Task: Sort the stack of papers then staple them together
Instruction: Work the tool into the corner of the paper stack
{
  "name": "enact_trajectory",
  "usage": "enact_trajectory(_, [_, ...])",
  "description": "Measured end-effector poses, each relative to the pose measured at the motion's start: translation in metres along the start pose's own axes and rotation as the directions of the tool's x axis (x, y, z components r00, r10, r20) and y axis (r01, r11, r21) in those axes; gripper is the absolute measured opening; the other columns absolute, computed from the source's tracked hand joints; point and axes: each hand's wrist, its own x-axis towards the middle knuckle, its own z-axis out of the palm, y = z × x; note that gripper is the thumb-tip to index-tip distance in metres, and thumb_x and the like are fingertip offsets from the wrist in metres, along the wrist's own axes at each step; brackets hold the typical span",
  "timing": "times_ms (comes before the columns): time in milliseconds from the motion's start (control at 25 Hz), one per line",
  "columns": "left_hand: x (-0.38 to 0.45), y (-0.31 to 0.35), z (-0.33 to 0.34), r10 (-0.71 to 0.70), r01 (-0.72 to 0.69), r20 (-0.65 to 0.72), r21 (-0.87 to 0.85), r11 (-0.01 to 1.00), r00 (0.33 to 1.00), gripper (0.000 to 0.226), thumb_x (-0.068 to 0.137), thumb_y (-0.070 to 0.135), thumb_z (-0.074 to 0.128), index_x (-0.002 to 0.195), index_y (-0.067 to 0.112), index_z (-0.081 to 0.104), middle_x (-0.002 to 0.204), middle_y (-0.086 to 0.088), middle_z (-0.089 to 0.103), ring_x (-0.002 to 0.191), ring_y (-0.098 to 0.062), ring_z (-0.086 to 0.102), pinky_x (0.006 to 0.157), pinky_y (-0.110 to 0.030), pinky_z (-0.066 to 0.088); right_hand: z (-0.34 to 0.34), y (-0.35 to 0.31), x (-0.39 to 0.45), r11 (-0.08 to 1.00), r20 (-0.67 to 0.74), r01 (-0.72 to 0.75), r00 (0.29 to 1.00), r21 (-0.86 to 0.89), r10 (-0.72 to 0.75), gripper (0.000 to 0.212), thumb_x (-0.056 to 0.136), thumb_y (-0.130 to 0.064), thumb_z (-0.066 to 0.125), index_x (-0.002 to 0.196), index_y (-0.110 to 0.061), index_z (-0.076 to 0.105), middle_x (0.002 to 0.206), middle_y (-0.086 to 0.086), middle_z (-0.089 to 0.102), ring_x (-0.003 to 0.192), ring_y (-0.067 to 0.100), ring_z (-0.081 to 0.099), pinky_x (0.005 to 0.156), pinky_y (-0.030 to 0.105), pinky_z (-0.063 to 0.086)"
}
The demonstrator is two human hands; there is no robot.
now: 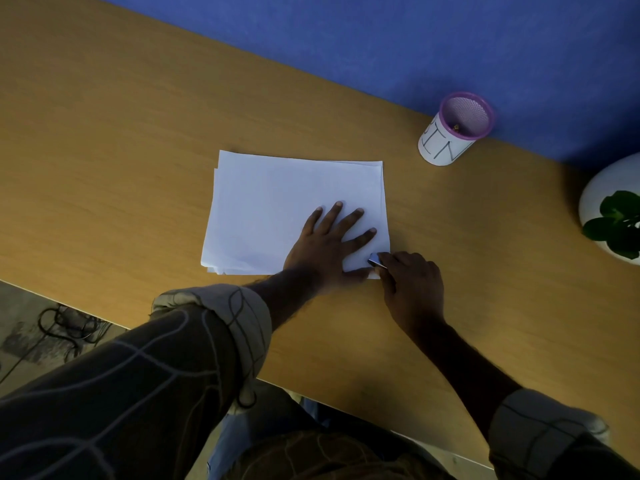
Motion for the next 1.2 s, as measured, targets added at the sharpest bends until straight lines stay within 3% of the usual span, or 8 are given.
enact_trajectory(160, [0.0,-0.001,-0.001,0.008,-0.008,0.021,0.002,1.0,1.0,0.08,0.089,0.076,0.038,0.157,0.034,0.029,0.17,-0.005,0.02,0.156,-0.038,0.015,0.124,-0.059,0.017,-0.001,0.003,0.008,0.991,-0.029,-0.1,0.994,0.091,0.103,0.024,0.088,-0.011,0.068,0.112,-0.008,0.071,0.099,0.011,0.074,0.083,0.027,0.067,0.071,0.037,0.051])
enact_trajectory(360, [-0.002,-0.002,0.001,0.013,-0.013,-0.01,0.018,1.0,1.0,0.08,0.089,0.075,0.041,0.157,0.034,0.031,0.169,-0.004,0.022,0.155,-0.038,0.017,0.123,-0.059,0.018,-0.008,0.021,0.02,0.982,0.065,-0.001,0.998,0.19,-0.012,0.023,0.092,-0.019,0.066,0.113,-0.011,0.072,0.092,0.007,0.073,0.077,0.023,0.065,0.068,0.04,0.053])
enact_trajectory(600, [-0.002,-0.003,0.003,0.035,-0.035,-0.024,0.019,0.999,0.999,0.076,0.092,0.072,0.038,0.157,0.035,0.03,0.169,-0.007,0.022,0.154,-0.041,0.018,0.122,-0.06,0.019,-0.016,0.032,0.024,0.988,0.145,0.151,0.979,-0.027,-0.146,0.025,0.087,-0.016,0.068,0.112,-0.016,0.071,0.101,0.005,0.071,0.093,0.026,0.063,0.083,0.041,0.041])
enact_trajectory(880, [-0.001,-0.003,0.004,0.039,-0.038,-0.045,0.028,0.999,0.998,0.073,0.089,0.074,0.041,0.153,0.039,0.037,0.168,-0.007,0.025,0.153,-0.042,0.02,0.121,-0.06,0.021,-0.019,0.024,0.026,0.99,0.156,0.134,0.979,-0.031,-0.128,0.026,0.083,-0.012,0.073,0.109,-0.012,0.071,0.099,0.009,0.071,0.092,0.029,0.064,0.084,0.043,0.043])
enact_trajectory(1200, [0.0,-0.003,0.004,0.031,-0.031,-0.014,0.029,0.999,0.999,0.073,0.09,0.074,0.038,0.155,0.04,0.031,0.169,-0.007,0.021,0.155,-0.041,0.015,0.122,-0.062,0.019,-0.017,0.025,0.03,0.984,0.155,0.174,0.972,0.026,-0.176,0.024,0.081,-0.009,0.075,0.105,-0.01,0.073,0.091,0.011,0.071,0.085,0.03,0.064,0.077,0.041,0.044])
